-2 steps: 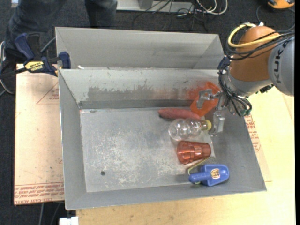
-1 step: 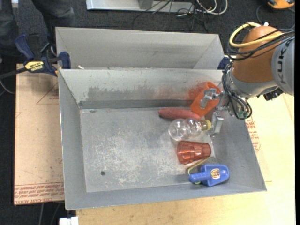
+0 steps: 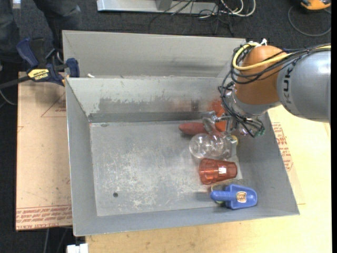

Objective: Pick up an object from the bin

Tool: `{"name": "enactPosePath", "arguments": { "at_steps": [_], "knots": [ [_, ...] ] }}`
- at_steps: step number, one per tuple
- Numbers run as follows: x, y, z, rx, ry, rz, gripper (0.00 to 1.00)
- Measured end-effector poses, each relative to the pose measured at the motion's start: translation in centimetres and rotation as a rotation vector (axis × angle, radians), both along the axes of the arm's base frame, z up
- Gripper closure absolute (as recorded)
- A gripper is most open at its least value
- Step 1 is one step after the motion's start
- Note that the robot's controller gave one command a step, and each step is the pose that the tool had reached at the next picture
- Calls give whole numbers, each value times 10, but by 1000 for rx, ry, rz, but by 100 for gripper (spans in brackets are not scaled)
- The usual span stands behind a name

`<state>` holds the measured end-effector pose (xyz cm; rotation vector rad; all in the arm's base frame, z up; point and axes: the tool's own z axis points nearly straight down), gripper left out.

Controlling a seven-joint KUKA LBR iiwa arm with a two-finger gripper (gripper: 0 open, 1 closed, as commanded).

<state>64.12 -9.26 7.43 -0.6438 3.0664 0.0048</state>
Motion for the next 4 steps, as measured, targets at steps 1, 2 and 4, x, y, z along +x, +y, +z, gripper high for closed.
{"name": "enactPosePath", "arguments": {
  "at_steps": [1, 2, 4],
  "knots": [
    [-23, 9, 1, 4, -6, -449, 0],
    [-18, 16, -4, 2, -3, -98, 100],
    [-35, 22, 121, 3, -7, -87, 100]
  ]
}}
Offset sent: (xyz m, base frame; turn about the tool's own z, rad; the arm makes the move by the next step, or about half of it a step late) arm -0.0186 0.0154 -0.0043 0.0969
